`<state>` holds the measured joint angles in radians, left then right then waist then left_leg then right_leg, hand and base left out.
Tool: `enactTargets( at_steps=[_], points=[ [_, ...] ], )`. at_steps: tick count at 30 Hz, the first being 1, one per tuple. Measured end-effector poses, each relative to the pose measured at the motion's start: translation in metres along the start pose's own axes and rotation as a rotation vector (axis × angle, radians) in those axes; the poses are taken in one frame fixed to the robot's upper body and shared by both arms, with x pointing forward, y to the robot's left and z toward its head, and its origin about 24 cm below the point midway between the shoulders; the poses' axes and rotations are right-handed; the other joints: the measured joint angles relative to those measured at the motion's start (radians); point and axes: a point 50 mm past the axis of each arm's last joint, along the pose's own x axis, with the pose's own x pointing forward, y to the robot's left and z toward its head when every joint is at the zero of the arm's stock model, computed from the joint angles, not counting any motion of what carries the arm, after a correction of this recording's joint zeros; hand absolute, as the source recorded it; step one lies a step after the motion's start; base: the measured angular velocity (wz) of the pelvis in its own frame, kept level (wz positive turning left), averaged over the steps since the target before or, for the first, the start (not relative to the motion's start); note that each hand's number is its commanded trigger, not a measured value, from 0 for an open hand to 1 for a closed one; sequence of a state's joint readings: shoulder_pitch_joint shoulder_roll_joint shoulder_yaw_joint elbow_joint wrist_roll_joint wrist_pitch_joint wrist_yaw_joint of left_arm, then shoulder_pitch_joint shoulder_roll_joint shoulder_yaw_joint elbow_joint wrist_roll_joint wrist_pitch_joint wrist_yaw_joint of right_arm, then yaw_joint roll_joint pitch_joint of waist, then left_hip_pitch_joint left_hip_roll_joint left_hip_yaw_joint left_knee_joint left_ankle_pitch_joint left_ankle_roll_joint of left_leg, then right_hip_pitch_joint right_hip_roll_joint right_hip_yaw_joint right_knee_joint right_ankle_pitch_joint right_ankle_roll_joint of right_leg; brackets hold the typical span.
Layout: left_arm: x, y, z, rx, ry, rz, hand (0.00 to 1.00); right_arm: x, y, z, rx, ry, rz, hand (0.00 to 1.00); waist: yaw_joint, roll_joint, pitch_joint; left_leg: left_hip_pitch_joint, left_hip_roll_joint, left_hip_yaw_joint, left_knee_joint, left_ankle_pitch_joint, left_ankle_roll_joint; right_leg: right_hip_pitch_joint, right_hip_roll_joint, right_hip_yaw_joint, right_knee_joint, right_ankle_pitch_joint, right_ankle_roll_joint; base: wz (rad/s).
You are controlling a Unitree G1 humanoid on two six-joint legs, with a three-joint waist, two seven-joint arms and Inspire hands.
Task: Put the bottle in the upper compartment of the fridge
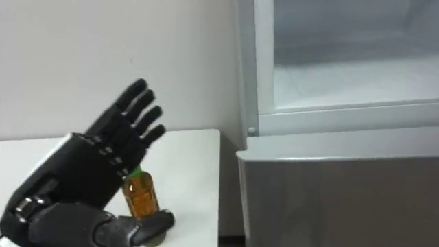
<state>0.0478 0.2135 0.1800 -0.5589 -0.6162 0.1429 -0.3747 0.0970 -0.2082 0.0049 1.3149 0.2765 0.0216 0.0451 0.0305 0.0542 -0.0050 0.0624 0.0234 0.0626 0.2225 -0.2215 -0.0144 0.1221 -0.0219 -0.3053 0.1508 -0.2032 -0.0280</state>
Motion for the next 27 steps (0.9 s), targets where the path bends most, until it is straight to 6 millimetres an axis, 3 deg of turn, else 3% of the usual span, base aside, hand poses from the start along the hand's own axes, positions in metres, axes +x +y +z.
enactTargets(
  at_steps=[5, 7, 10, 13, 18, 27],
  points=[
    [-0.023, 0.025, 0.009, 0.064, -0.017, 0.221, 0.00, -0.001, -0.001, -0.006, 0.017, 0.009, -0.018, 0.00, 0.043, 0.002, 0.0006, 0.003, -0.003, -0.015, 0.000, 0.000, 0.000, 0.011, -0.002, -0.010, 0.001, -0.003, 0.001, 0.07],
    [-0.035, 0.035, 0.012, 0.091, -0.005, 0.301, 0.00, -0.001, 0.000, -0.007, 0.038, -0.003, -0.016, 0.00, 0.049, 0.003, 0.0010, 0.006, -0.005, -0.018, 0.000, 0.000, 0.000, 0.023, -0.005, -0.023, 0.001, -0.006, 0.003, 0.09],
    [-0.049, 0.048, 0.014, 0.144, 0.018, 0.434, 0.00, -0.002, -0.003, -0.014, 0.069, 0.008, -0.025, 0.00, 0.052, 0.003, 0.0081, 0.017, -0.017, -0.040, 0.002, 0.000, 0.000, 0.038, -0.012, -0.034, 0.004, -0.020, 0.009, 0.23],
    [-0.076, 0.063, 0.013, 0.181, 0.060, 0.597, 0.00, -0.003, -0.007, -0.021, 0.114, 0.022, -0.039, 0.00, 0.059, 0.006, 0.0083, 0.019, -0.022, -0.049, 0.003, 0.000, 0.001, 0.038, -0.018, -0.044, 0.007, -0.032, 0.012, 0.12],
    [-0.118, 0.084, -0.005, 0.156, 0.160, 0.892, 0.00, -0.005, -0.009, -0.029, 0.155, 0.036, -0.048, 0.00, 0.077, 0.004, 0.0075, 0.018, -0.023, -0.063, 0.000, 0.000, 0.001, 0.039, -0.016, -0.052, 0.011, -0.033, 0.012, 0.07],
    [-0.202, 0.096, -0.072, -0.010, 0.455, 1.329, 0.00, -0.009, -0.015, -0.041, 0.139, 0.044, -0.050, 0.00, 0.087, -0.009, 0.0057, 0.033, -0.026, -0.064, -0.002, 0.000, 0.001, 0.056, -0.014, -0.049, 0.004, -0.034, 0.013, -0.02]
  ],
)
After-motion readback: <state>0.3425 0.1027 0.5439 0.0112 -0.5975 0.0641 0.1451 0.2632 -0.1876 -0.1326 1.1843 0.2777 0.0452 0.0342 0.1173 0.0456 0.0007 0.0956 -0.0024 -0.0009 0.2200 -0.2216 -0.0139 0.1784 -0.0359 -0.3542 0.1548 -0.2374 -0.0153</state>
